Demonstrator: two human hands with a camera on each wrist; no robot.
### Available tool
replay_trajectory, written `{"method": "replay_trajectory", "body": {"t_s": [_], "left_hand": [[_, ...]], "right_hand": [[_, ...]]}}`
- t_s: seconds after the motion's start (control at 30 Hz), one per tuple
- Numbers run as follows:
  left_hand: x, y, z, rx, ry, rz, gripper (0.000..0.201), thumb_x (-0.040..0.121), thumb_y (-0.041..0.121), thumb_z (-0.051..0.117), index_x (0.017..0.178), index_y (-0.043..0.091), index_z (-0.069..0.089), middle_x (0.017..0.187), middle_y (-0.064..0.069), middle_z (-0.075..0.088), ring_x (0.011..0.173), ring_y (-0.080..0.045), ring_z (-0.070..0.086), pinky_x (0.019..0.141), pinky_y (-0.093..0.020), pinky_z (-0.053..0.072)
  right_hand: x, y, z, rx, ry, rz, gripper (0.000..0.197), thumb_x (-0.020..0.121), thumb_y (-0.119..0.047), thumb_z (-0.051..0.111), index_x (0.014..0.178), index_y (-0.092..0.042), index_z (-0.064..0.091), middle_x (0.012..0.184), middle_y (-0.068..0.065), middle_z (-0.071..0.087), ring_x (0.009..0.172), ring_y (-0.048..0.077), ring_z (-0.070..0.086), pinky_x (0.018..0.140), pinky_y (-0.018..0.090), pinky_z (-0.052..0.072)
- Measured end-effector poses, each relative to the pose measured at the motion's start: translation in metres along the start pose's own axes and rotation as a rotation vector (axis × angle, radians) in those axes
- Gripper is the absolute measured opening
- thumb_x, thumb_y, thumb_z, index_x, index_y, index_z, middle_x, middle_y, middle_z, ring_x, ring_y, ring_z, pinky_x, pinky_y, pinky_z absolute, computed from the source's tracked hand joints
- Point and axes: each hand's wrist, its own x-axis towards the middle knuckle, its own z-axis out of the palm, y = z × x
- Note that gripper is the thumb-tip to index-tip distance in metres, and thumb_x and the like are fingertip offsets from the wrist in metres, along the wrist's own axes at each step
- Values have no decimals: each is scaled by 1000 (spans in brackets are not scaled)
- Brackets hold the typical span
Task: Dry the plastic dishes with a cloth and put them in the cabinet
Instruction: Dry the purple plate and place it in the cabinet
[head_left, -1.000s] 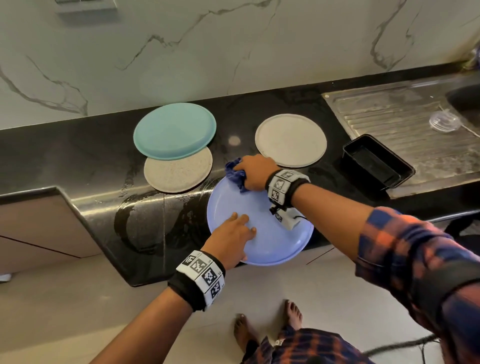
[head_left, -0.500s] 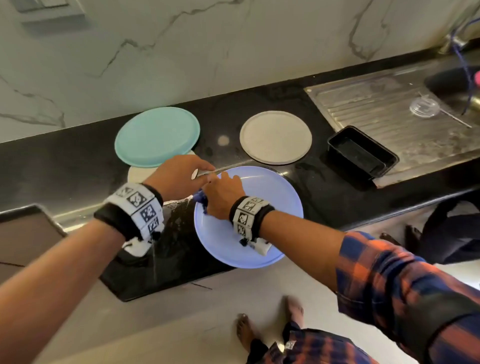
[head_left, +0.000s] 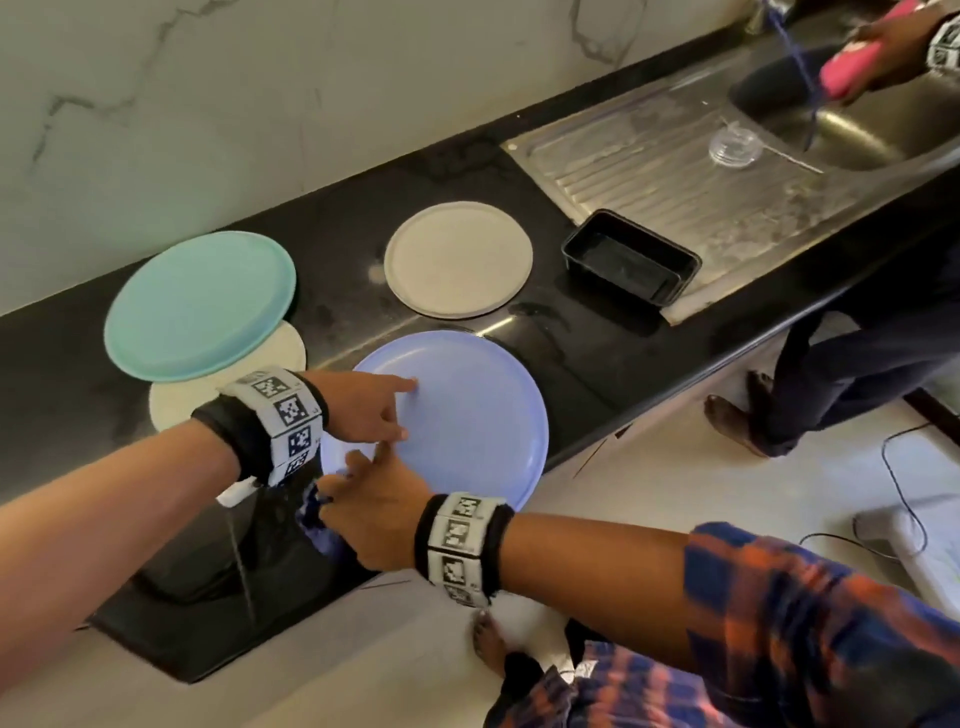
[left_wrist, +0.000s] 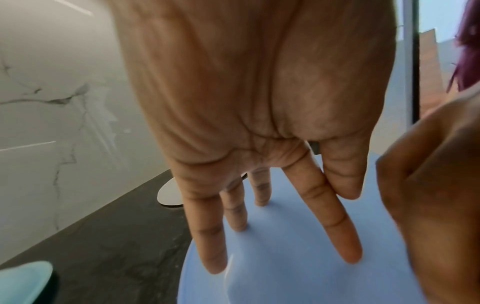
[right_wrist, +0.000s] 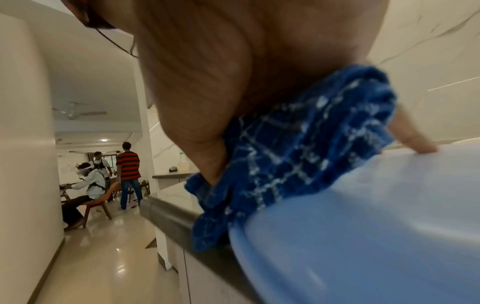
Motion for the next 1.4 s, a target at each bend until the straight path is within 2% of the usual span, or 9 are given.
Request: {"method": "replay_trajectory", "body": {"t_s": [0.07, 0.2, 0.4, 0.57, 0.63, 0.73, 0.87, 1.17, 1.4], "left_hand": [[0, -3, 4, 11, 16, 15, 48, 95, 50, 56, 139, 30, 54, 131, 33, 49, 119, -6, 54, 105, -28, 38], [-3, -4, 14, 95, 81, 83, 11, 88, 43, 69, 93, 34, 64, 164, 16, 7, 129, -13, 49, 96, -24, 39], [-1, 1, 36, 154, 198, 123, 50, 74, 28, 85, 109, 16, 51, 166, 0, 3, 148, -28, 23, 114, -33, 29], [-6, 0, 36, 22, 255, 113, 61, 64, 23, 92, 102, 19, 44, 164, 0, 16, 142, -27, 34, 110, -34, 33], [-6, -3, 36, -56, 296, 100, 77, 59, 23, 94, 117, 19, 44, 158, 0, 28, 134, -28, 44, 104, -35, 39], [-6, -10, 41, -79, 319, 74, 112, 61, 28, 93, 151, 13, 27, 160, -2, 20, 142, -23, 34, 111, -29, 31], [-3, -16, 47, -42, 289, 52, 114, 72, 31, 87, 158, 16, 13, 166, -3, -2, 152, -17, 8, 118, -23, 9], [2, -12, 43, 40, 289, 22, 114, 69, 32, 88, 158, 21, 16, 166, 1, -1, 150, -17, 18, 116, -28, 21], [3, -13, 49, 26, 273, 9, 116, 70, 31, 88, 158, 18, 14, 166, 0, -4, 151, -19, 16, 120, -30, 20]], "right_hand": [[-25, 11, 6, 77, 7, -74, 26, 84, -34, 62, 109, -34, 68, 126, -9, 57, 107, 27, 53, 82, 41, 40], [-96, 49, 34, 265, 56, -90, 48, 67, -26, 71, 113, -34, 67, 131, -6, 57, 101, 27, 54, 72, 36, 41], [-155, 133, 47, 375, 103, 281, 53, 68, -26, 59, 119, -39, 67, 132, -8, 60, 100, 30, 61, 73, 39, 53], [-94, 170, 26, 354, 112, 514, 51, 80, -31, 55, 130, -39, 60, 130, -1, 55, 106, 33, 54, 79, 37, 48], [-67, 161, 20, 272, 117, 545, 45, 86, -33, 54, 131, -34, 59, 132, 1, 54, 109, 33, 51, 82, 38, 43], [-56, 127, 24, 222, 140, 387, 39, 87, -33, 57, 126, -29, 63, 128, 2, 57, 102, 34, 53, 74, 38, 40], [-96, 97, 34, 259, 58, 42, 48, 75, -30, 70, 123, -28, 65, 120, 2, 61, 86, 32, 54, 61, 35, 36], [-56, 170, 9, 213, 81, 471, 45, 87, -35, 53, 132, -37, 57, 131, -2, 56, 111, 33, 54, 83, 40, 46], [-87, 116, 36, 211, 84, 48, 48, 76, -29, 69, 124, -31, 64, 120, -1, 62, 85, 32, 55, 60, 34, 40]]}}
